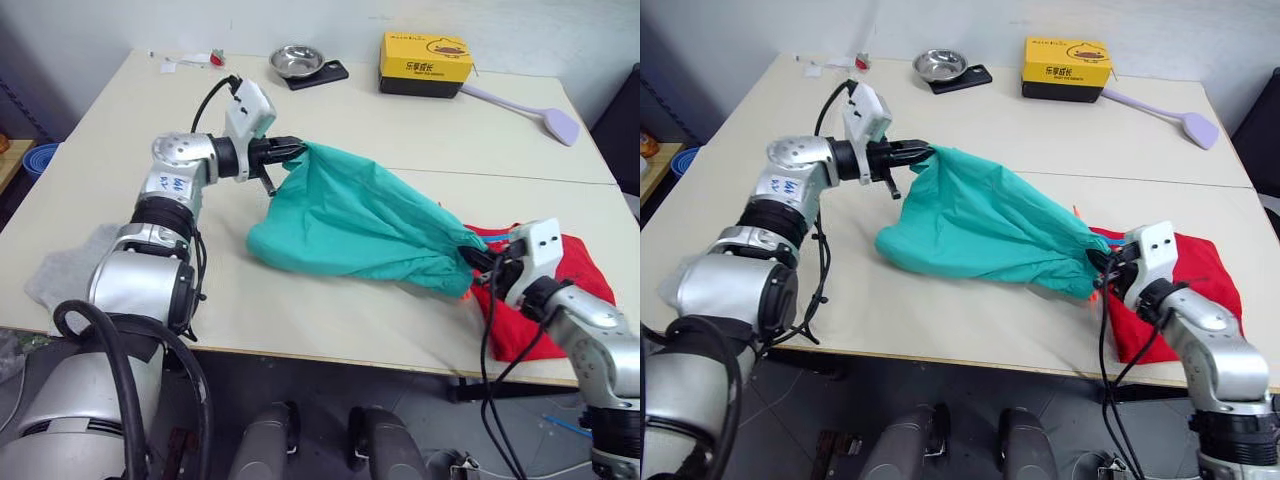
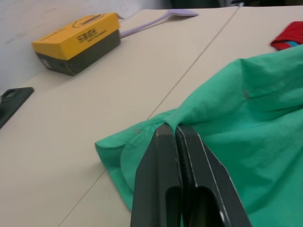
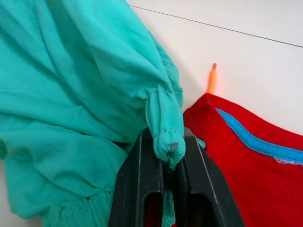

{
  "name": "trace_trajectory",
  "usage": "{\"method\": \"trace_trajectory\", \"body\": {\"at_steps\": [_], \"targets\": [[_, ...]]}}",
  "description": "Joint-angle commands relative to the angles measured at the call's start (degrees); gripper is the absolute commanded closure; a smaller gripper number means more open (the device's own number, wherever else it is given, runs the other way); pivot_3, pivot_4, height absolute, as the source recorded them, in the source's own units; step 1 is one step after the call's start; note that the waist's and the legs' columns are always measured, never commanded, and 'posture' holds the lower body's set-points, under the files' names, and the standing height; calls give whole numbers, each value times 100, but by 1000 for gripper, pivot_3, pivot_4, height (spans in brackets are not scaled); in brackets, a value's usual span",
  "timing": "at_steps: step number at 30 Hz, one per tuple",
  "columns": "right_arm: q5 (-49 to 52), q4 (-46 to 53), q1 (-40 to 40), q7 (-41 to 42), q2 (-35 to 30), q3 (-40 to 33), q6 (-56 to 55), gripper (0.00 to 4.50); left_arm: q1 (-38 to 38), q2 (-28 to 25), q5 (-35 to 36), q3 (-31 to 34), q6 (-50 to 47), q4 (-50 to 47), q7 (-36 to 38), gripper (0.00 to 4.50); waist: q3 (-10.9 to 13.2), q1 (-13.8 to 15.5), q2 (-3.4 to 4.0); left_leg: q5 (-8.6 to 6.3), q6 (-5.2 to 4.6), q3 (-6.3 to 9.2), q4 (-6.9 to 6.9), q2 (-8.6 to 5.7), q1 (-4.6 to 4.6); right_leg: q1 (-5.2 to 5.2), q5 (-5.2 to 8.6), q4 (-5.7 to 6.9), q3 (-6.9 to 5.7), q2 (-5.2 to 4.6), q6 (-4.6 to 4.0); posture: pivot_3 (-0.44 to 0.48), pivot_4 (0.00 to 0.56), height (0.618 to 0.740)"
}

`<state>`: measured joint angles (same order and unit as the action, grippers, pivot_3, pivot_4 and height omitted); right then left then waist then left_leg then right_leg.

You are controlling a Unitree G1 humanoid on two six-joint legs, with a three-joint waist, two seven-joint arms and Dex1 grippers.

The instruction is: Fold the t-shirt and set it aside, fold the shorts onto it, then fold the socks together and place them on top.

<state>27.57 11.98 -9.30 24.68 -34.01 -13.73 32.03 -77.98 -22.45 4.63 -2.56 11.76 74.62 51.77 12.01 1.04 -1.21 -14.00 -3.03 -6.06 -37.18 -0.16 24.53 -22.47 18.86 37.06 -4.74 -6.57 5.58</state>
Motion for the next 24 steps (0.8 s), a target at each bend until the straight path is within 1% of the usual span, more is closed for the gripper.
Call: {"method": "trace_trajectory", "body": {"at_steps": [1, 2, 5, 6, 9, 10, 11, 12, 14, 16, 18, 19, 21, 24], "targets": [[-199, 151, 39, -364, 258, -134, -211, 4500, -48, 180, 8, 381, 299, 39, -799, 4076, 1, 1, -1, -1, -1, 1, 1, -2, 0, 0, -1, 0, 9, -2, 2, 0, 150, 740], [-229, 238, 81, -431, 343, -157, -255, 4186, -12, 215, -28, 449, 421, 42, -1063, 3860, 1, 1, -2, -1, -1, 2, 1, -1, 1, 0, -1, 0, 20, -2, 2, 0, 150, 740], [-386, 510, 239, -520, 449, -193, -464, 3224, 126, 188, -113, 579, 648, 24, -1420, 2930, 1, 0, -2, -2, 1, 2, 6, -1, 1, -1, -2, -3, 28, -2, 3, 0, 150, 740], [-464, 586, 286, -511, 429, -220, -587, 2842, 185, 129, -157, 593, 744, 8, -1505, 2549, 1, -5, -1, -2, 2, 1, 6, -2, 1, -2, -2, -2, 27, -1, 3, 0, 150, 740], [-745, 743, 415, -379, 272, -419, -1232, 1756, 403, -102, -155, 679, 1123, -122, -1386, 1579, 1, -58, -1, -2, 3, -11, 9, -2, -2, -6, -2, 0, 22, 2, 3, 0, 150, 740], [-814, 765, 447, -268, 234, -499, -1588, 1416, 487, -164, -139, 693, 1259, -185, -1202, 1274, 1, -75, -2, -2, 3, -16, 9, -2, -2, -8, -2, 2, 17, 3, 3, 0, 150, 740], [-761, 852, 531, 70, 157, -584, -2018, 1025, 670, -227, 33, 754, 1380, -352, -539, 918, 1, -89, -2, -2, 3, -21, 8, -2, -4, -10, -2, 5, 12, 3, 3, 0, 150, 740], [-723, 933, 646, 440, 77, -633, -2484, 658, 877, -260, 300, 834, 1415, -579, 302, 580, 0, -95, -1, -1, 2, -22, 8, -2, -4, -10, -3, 4, 7, 3, 6, 0, 150, 740], [-562, 1072, 899, 1016, -79, -670, -2891, 19, 1322, -421, 400, 712, 1568, -1030, 1286, 8, 0, -114, -1, -2, 2, -35, 14, -1, -16, -5, -4, 1, 5, 9, 7, 0, 150, 740], [-457, 1231, 1184, 1611, -335, -499, -3004, 19, 1882, -561, 517, 529, 1557, -1726, 2090, 8, 0, -126, -1, -4, 3, -38, 13, 1, -24, 3, -4, -2, 9, 13, 7, 0, 150, 740], [-522, 1358, 1440, 2198, -670, -213, -3096, 19, 2527, -648, 841, 420, 1131, -2734, 2735, 8, -1, -136, -1, -6, 1, -46, 13, 2, -33, 6, -4, 0, 20, 11, 7, 0, 150, 740], [-548, 1390, 1488, 2350, -776, -77, -3061, 19, 2799, -678, 896, 362, 1013, -3156, 2840, 8, -1, -141, -1, -7, -1, -46, 10, 4, -33, 6, -4, 1, 25, 10, 7, 0, 150, 740], [-694, 1373, 1457, 2411, -870, 245, -2907, 19, 3259, -743, 712, 167, 1083, -3739, 2812, 8, -1, -143, -2, -9, -5, -45, 4, 6, -34, 7, -5, 6, 38, 5, 6, 0, 150, 740], [-1281, 1064, 1232, 2134, -848, 671, -2736, 19, 3548, -737, 218, -84, 1316, -3958, 2380, 8, -2, -124, -3, -7, -6, -29, -1, 6, -35, 9, -11, 10, 64, -2, -5, 0, 150, 740]]}}
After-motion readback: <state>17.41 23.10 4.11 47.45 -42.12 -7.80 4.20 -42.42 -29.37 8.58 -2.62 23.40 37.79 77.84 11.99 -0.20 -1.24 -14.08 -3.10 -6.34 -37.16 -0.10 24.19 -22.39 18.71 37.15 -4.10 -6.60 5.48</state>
